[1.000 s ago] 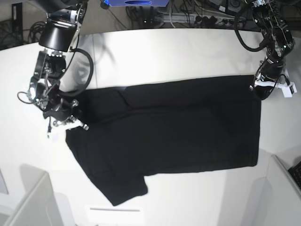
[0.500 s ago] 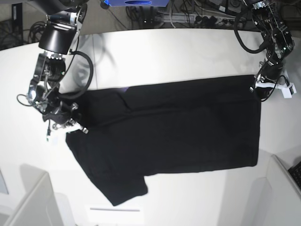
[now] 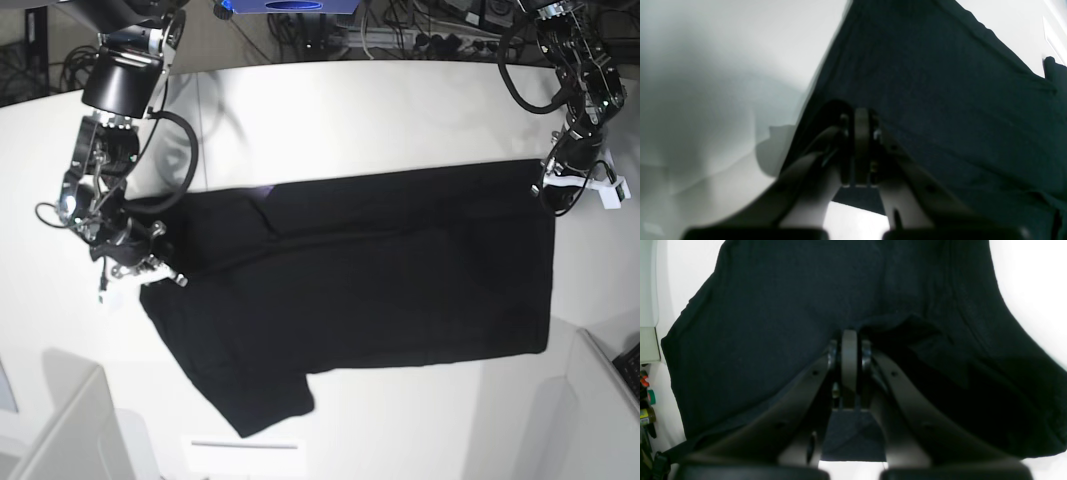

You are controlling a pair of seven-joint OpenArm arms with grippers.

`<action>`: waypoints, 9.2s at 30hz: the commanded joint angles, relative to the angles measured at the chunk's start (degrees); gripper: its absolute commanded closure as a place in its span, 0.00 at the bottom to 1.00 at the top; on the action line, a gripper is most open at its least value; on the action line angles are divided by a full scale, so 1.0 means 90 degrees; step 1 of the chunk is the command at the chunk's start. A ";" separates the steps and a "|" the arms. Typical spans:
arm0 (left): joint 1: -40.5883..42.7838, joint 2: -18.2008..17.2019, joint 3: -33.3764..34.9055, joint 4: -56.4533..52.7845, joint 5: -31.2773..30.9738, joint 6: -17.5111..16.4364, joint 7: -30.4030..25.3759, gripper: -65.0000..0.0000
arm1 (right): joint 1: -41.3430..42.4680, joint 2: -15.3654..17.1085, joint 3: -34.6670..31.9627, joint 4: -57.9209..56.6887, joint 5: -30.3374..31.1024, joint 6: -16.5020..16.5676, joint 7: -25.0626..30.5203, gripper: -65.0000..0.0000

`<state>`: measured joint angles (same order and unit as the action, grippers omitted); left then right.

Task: Fold the T-shirt properly
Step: 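Lift the shirt with both grippers and lay it back flatter, then regrasp the shoulder corners with both grippers and pull the shirt taut, then move both grippers down to the hem corners of the shirt, then grasp the hem with both grippers and fold it up onto the collar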

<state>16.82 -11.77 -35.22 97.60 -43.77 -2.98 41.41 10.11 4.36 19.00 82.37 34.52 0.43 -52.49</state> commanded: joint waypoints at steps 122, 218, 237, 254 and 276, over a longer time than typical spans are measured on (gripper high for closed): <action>0.1194 -0.0426 -0.0419 -0.1121 -0.0436 -0.1363 -0.0132 1.00 | -0.3179 -0.0939 0.1439 0.1920 0.0154 -0.1195 0.1422 1.00; 0.1662 -0.0553 -0.2147 0.0579 -0.0436 -0.1373 0.0581 1.00 | 0.2828 0.0898 -0.3875 -0.5279 0.0115 0.0055 0.2281 0.35; 0.0099 -0.0621 -0.1659 0.0520 0.1820 -0.1373 0.0601 0.78 | 0.2857 0.0859 -0.3816 -0.5289 0.0135 0.0045 0.2174 1.00; -0.4140 -0.1168 0.0627 -0.4237 0.3481 -0.1383 0.0542 0.22 | 0.2916 0.0888 -0.3826 -0.5054 0.0125 0.0045 0.2174 1.00; -0.4872 -0.1198 0.1984 -0.6386 0.3471 -0.1373 -0.0435 1.00 | 0.2808 0.0917 -0.3826 -0.5103 0.0115 0.0045 0.2223 1.00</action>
<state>-26.96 -22.44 -17.54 40.16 -12.91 -15.07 34.72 34.63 12.16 -15.38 36.36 36.03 0.97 -31.03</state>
